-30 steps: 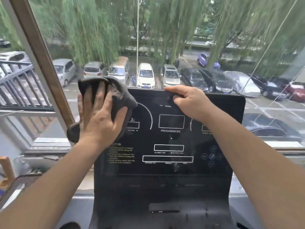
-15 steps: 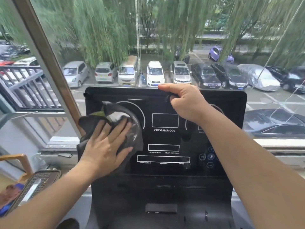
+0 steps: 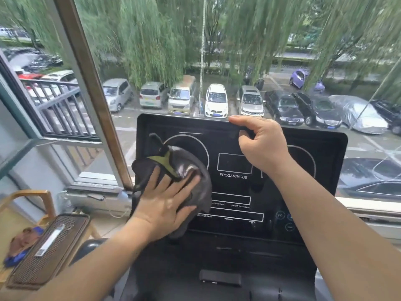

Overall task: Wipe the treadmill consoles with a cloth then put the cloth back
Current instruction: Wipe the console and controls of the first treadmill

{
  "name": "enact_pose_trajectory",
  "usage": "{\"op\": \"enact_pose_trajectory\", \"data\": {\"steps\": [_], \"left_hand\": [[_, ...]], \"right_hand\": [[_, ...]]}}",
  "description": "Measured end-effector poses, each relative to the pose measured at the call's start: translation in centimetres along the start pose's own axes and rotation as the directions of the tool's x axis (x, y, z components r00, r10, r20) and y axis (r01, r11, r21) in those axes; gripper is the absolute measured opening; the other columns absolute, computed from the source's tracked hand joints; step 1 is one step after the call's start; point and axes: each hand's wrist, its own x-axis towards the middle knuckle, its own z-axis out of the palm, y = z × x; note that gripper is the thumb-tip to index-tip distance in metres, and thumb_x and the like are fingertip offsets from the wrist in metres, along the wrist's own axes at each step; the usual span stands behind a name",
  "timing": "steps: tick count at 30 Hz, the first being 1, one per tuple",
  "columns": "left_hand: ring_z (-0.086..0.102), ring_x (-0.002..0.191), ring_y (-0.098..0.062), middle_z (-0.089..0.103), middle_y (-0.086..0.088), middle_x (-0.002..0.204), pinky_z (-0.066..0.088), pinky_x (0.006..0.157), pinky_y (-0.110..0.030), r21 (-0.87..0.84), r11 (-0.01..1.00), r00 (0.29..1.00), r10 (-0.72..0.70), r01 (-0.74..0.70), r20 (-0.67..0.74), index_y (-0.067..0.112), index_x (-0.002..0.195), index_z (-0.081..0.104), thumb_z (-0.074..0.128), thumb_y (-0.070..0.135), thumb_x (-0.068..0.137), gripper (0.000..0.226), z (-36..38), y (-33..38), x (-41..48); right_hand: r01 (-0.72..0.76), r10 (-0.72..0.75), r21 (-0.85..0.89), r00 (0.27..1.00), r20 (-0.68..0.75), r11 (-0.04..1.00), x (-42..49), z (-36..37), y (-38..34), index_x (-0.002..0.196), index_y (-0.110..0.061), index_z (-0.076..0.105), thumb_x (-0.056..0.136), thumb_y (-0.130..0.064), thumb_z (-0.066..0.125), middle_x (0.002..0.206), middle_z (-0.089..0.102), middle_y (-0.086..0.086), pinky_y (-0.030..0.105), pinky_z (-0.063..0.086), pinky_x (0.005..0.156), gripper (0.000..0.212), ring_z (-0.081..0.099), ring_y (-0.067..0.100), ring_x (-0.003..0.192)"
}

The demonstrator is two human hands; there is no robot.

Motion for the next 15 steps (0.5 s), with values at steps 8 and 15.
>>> {"op": "enact_pose_trajectory", "data": {"steps": [8,15], "left_hand": [[0.027,0.149,-0.041,0.023,-0.008,0.170,0.008,0.122,-0.071,-0.116,0.825,0.824,-0.562,0.552,-0.074,0.019,0.164,0.023,0.034,0.059,0.101,0.075,-3.1,-0.9,6.8],[0.048,0.135,-0.040,0.046,0.003,0.160,0.003,0.123,-0.065,-0.171,0.977,0.991,-0.119,0.127,0.055,0.031,0.165,0.012,0.038,0.061,0.102,0.075,-0.6,5.1,2.6]], "right_hand": [[0.025,-0.026,-0.032,0.999,-0.027,0.999,0.0,0.0,-0.1,0.118,-0.036,0.078,0.086,-0.018,0.053,0.118,0.074,-0.023,0.045,0.047,0.112,0.045,0.066,0.013,0.121],[0.033,-0.034,-0.042,0.999,-0.013,0.999,0.3,-0.3,0.2,0.119,-0.037,0.077,0.087,-0.022,0.050,0.119,0.073,-0.025,0.045,0.046,0.113,0.045,0.065,0.008,0.122]]}}
